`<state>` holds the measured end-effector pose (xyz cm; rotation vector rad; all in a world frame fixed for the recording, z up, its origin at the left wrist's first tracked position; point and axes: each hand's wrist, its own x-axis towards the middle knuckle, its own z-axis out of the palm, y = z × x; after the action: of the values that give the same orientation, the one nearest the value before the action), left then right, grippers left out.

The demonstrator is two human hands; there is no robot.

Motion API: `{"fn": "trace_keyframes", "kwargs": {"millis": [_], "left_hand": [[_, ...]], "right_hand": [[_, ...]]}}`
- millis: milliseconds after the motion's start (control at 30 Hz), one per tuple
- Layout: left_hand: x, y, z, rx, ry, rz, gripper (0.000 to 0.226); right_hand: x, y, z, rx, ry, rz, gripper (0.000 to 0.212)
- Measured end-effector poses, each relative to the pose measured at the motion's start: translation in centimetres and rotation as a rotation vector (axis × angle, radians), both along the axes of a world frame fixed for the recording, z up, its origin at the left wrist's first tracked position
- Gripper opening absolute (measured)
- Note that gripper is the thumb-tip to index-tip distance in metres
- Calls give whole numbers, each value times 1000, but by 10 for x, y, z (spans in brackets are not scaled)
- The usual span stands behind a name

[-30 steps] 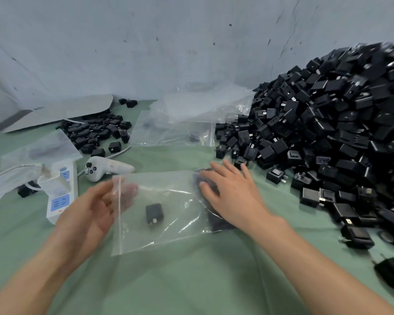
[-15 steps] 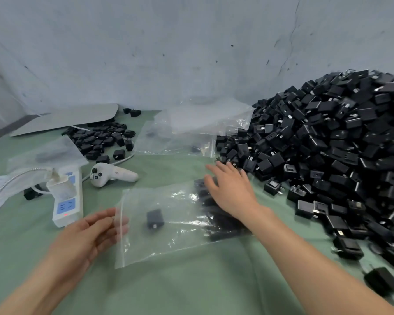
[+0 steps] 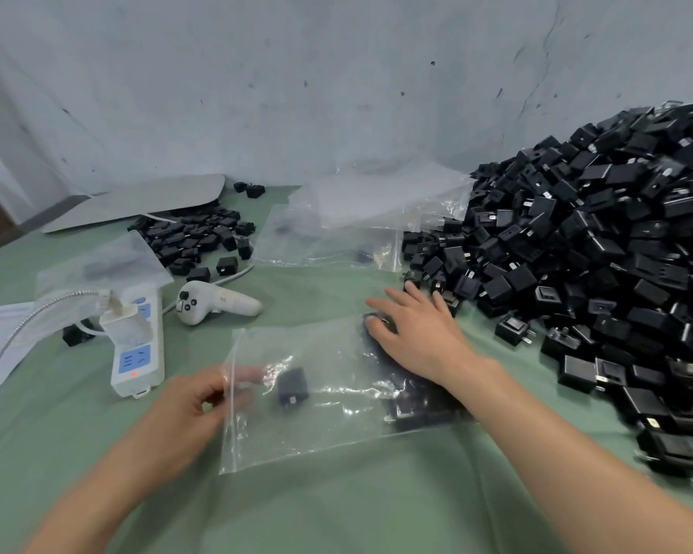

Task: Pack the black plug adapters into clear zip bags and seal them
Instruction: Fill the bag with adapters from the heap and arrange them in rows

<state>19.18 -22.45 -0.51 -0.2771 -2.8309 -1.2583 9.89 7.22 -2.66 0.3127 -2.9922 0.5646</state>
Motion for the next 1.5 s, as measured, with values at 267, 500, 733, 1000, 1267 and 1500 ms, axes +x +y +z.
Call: {"fn": "trace_keyframes", "kwargs": {"millis": [267, 500, 733, 1000, 1267, 1500], "left_hand": [[-28, 44, 5, -163, 93, -315, 18], [-46, 52, -18, -364, 192, -88, 37], [-54, 40, -17, -321, 125, -236, 33], [-59, 53, -13, -374, 232, -178, 25], [-70, 57, -29, -345, 295, -14, 28], [-55, 50, -21, -262, 398, -115, 14]], "right_hand": [[3, 1, -7, 34, -13, 15, 44], [6, 2, -3, -15, -11, 11, 47], [20, 18, 8, -92, 12, -70, 45], [26, 13, -10, 67, -35, -62, 52], [29, 13, -9, 76, -47, -62, 52], [30, 12, -7, 72, -55, -59, 51]]}}
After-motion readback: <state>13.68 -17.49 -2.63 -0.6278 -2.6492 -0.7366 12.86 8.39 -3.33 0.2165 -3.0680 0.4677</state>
